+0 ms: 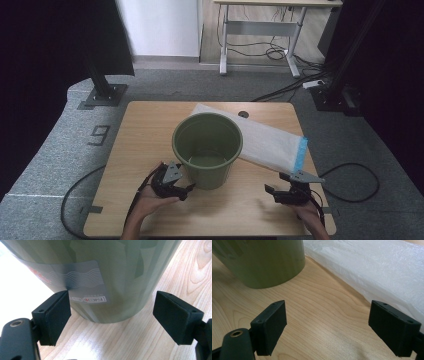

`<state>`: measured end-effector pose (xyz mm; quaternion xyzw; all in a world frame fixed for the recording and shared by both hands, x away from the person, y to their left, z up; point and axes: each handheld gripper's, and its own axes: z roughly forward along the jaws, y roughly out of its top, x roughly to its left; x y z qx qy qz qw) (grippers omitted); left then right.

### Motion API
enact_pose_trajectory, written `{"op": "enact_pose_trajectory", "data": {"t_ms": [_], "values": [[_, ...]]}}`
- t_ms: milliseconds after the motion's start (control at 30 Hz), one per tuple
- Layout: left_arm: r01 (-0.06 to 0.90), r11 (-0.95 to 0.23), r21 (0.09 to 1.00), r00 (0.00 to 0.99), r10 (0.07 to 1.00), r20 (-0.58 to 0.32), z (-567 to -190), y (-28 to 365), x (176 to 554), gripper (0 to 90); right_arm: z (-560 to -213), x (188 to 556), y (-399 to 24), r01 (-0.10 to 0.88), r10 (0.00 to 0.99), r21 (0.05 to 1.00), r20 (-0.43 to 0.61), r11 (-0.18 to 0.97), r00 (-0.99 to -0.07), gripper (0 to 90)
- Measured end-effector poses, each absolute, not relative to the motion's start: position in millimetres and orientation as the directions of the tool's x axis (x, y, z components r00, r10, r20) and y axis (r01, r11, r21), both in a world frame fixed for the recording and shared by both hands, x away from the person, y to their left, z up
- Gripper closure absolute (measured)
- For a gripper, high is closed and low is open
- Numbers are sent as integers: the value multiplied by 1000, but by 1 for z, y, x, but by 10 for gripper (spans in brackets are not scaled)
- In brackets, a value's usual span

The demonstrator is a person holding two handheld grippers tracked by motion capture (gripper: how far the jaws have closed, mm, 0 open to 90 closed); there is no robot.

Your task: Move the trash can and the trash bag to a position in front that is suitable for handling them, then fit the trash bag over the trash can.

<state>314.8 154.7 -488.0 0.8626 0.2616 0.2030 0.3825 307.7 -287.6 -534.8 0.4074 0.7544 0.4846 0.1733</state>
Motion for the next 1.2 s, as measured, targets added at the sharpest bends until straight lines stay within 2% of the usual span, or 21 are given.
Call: {"op": "enact_pose_trajectory", "data": {"t_ms": [333, 500, 833, 1200], "values": [[311, -526, 792, 742, 655, 143, -477, 183, 298, 147, -538, 309, -288, 461, 796, 864, 130, 202, -591, 144], [360, -485, 797, 704, 702, 109, -482, 210, 288, 145, -540, 308, -287, 467, 798, 858, 125, 211, -590, 145], [425, -460, 780, 633, 767, 107, -493, 244, 279, 148, -545, 306, -282, 467, 784, 843, 94, 265, -614, 145], [438, -472, 765, 647, 756, 96, -495, 247, 280, 151, -538, 311, -275, 430, 797, 854, 31, 293, -604, 144]]}}
